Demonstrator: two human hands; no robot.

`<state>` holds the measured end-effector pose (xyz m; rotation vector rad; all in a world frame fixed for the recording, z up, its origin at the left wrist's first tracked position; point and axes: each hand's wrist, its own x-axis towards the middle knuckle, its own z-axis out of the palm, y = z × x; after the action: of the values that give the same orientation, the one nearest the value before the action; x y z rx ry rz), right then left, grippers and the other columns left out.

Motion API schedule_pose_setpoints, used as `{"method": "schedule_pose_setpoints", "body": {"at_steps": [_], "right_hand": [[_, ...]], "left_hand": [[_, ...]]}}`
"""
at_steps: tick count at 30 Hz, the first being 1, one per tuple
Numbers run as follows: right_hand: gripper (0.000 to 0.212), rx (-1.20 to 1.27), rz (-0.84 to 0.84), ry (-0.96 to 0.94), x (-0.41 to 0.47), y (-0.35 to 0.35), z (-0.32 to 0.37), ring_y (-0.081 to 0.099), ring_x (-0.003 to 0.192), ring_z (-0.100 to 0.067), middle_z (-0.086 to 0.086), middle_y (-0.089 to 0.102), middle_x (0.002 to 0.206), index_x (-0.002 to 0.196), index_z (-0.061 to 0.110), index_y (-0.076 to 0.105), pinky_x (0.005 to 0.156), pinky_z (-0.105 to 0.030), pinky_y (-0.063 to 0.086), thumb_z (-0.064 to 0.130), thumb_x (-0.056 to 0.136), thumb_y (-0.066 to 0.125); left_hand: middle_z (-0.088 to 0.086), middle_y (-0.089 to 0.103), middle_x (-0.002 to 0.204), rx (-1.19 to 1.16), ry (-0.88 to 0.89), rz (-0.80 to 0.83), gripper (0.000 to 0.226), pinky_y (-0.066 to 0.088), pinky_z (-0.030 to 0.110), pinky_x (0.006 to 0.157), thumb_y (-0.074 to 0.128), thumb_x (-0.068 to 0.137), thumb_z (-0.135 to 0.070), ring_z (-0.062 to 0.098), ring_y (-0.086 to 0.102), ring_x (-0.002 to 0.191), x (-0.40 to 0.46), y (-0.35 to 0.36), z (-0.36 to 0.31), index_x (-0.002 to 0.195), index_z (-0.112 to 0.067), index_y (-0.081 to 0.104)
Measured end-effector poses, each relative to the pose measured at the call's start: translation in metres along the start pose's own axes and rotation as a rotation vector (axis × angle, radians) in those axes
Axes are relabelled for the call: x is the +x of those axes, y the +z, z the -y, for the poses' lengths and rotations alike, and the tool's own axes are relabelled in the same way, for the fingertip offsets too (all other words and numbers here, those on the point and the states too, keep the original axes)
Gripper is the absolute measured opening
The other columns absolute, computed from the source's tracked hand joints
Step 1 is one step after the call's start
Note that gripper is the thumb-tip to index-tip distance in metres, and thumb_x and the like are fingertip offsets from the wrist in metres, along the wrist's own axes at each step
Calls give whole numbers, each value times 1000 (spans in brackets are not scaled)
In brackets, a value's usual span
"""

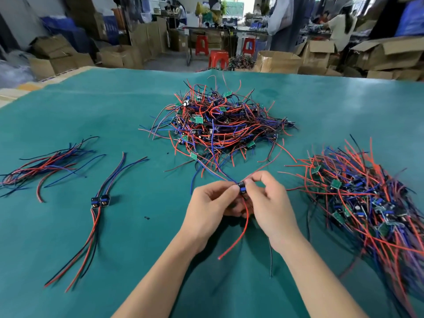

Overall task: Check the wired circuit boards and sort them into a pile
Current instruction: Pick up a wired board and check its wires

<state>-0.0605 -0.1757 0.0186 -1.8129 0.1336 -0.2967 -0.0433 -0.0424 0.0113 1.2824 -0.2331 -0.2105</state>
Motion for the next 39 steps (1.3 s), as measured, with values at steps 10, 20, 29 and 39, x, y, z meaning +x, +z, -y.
{"method": "schedule_pose_setpoints", "body": {"at_steps": [10,20,29,39], "right_hand": [[8,81,90,-12,5,-13,-1,60,64,-5,6,78,90,89,30,84,56,-22,46,25,88,78],[9,310,191,83,12,-25,-4,49,61,-17,-12,66,73,79,4,79,49,-22,39,11,86,78],[20,43,-220,-60,21,-34,-13,64,51,-11,4,67,57,70,18,72,48,-24,49,8,87,77],[7,-307,-585,-354,25,-56,-17,71,65,-20,1,70,74,90,18,65,68,-48,59,14,94,69]], "left_hand": [[15,68,81,-12,-105,80,18,58,30,67,54,100,-9,23,65,68,0,-6,1,97,6,61],[4,57,73,229,-65,189,28,27,17,41,68,92,-36,13,36,46,-1,-11,2,95,-8,72],[-4,47,58,261,-113,220,21,22,18,40,65,96,-28,11,26,44,-2,-8,0,94,-9,73],[-11,37,55,273,-140,366,26,20,17,41,67,89,-37,10,23,46,-4,-12,-1,95,-12,73]]}}
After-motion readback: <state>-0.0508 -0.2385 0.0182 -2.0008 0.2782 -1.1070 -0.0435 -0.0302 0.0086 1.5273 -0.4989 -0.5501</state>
